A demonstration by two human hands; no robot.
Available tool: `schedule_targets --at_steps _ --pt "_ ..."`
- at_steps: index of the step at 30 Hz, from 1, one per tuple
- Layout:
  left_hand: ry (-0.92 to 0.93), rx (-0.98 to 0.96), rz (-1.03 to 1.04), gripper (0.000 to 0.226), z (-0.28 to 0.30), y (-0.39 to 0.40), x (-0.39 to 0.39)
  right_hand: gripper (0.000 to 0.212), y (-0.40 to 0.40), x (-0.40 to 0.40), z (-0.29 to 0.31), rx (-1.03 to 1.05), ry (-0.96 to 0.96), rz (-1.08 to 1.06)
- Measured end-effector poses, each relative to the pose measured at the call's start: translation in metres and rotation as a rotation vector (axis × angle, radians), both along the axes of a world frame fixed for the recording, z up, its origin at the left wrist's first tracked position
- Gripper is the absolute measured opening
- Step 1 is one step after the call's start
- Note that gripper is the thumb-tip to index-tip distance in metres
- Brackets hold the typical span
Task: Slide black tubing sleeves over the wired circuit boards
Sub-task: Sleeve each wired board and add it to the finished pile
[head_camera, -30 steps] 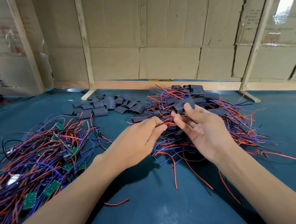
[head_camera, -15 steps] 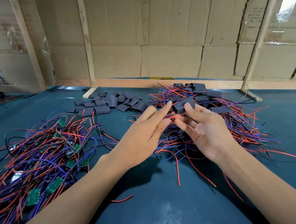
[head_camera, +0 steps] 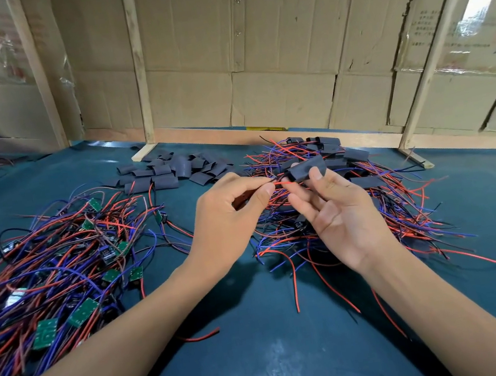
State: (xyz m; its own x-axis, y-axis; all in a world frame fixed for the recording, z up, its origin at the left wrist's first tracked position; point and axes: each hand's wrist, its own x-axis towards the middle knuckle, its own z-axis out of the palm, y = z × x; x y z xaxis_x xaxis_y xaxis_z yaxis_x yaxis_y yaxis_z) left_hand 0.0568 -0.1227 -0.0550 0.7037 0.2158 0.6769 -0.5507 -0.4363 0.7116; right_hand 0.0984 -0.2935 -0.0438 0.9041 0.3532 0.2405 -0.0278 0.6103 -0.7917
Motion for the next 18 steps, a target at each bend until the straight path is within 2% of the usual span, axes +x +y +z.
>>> schedule_targets --at_steps 7,14,18 --pt "0.021 -0.206 -0.044 0.011 -0.0009 -0.0004 0.004 0.011 0.0006 0.0008 -0.0003 0.062 0.039 0.01" --pt "0.009 -0.126 -0.078 0.014 -0.0035 -0.0046 0.0022 0.009 0.004 -0.0014 -0.0009 0.079 0.0 0.055" --pt "-0.002 -0.068 -0.03 0.014 -0.0032 -0.0036 0.0021 0.005 0.0044 -0.0025 -0.0015 0.086 0.005 0.058"
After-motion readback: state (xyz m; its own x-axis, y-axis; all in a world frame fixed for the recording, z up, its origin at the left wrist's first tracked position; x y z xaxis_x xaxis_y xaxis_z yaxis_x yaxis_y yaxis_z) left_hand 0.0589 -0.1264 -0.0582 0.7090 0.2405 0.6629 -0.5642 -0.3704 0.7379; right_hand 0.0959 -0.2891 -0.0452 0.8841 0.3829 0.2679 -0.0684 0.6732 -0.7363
